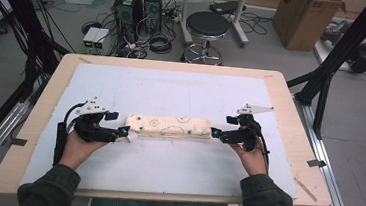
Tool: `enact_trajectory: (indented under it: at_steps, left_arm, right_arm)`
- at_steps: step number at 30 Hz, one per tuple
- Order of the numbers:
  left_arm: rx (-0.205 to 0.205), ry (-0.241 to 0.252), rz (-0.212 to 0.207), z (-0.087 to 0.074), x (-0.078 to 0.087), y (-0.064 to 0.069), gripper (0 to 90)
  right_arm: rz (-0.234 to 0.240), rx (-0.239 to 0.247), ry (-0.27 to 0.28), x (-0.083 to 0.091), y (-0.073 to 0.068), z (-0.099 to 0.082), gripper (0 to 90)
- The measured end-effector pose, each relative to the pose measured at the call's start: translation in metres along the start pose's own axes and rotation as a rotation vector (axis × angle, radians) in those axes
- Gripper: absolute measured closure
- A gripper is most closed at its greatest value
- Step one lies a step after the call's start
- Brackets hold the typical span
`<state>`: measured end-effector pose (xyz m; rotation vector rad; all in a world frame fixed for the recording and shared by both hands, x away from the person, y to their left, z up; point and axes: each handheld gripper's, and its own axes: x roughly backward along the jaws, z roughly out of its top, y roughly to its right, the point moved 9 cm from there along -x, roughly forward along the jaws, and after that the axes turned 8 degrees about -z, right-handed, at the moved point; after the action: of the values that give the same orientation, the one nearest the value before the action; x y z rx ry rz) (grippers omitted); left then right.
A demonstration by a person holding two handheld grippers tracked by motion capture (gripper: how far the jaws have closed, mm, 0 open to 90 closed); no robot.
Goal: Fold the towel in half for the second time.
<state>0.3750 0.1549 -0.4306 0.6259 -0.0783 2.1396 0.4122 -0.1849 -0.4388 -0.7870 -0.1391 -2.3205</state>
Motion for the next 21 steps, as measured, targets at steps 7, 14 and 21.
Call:
enact_trajectory:
  at_steps: [7, 14, 21]
  left_arm:
    - [0.001, -0.003, 0.002, -0.003, 0.003, 0.002, 27.9]
    - [-0.005, -0.003, 0.007, -0.008, 0.005, 0.005, 27.2]
    - [-0.001, -0.007, 0.007, -0.016, 0.008, 0.006, 26.7]
  right_arm:
    - [-0.007, 0.002, 0.004, 0.004, 0.000, -0.003, 12.4]
    - [-0.008, 0.002, 0.003, 0.008, 0.000, -0.007, 12.4]
    - [-0.008, 0.008, 0.004, 0.011, -0.003, -0.011, 12.4]
